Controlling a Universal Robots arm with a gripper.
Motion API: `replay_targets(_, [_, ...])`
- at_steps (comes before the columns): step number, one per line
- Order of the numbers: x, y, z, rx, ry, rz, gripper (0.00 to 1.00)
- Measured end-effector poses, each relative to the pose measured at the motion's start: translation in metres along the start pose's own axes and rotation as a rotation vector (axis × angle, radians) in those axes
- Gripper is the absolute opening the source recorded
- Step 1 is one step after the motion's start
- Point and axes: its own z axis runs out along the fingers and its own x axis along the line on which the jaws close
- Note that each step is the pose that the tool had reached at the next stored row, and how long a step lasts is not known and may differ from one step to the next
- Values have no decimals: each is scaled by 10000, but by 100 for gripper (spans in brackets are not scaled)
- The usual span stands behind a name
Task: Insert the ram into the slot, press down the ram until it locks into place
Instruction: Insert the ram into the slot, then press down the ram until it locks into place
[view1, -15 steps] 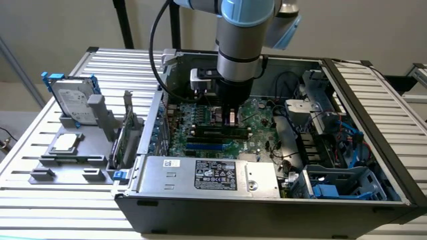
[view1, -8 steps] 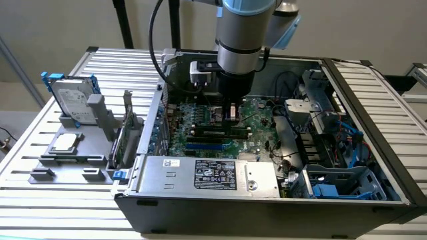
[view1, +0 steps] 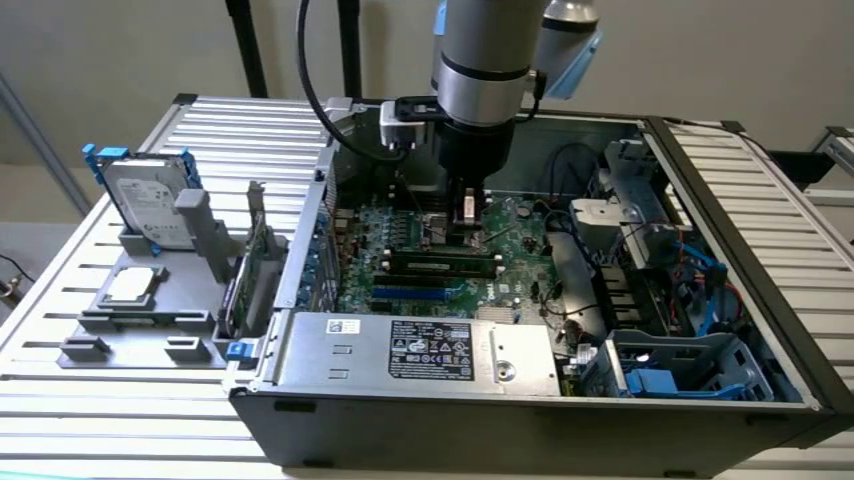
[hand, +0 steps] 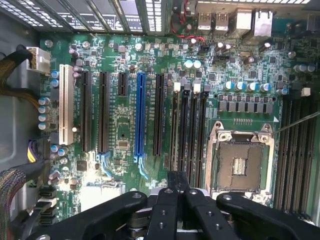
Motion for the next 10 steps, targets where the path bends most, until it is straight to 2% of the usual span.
replay_targets(10, [0, 0, -2, 1, -1, 0, 10])
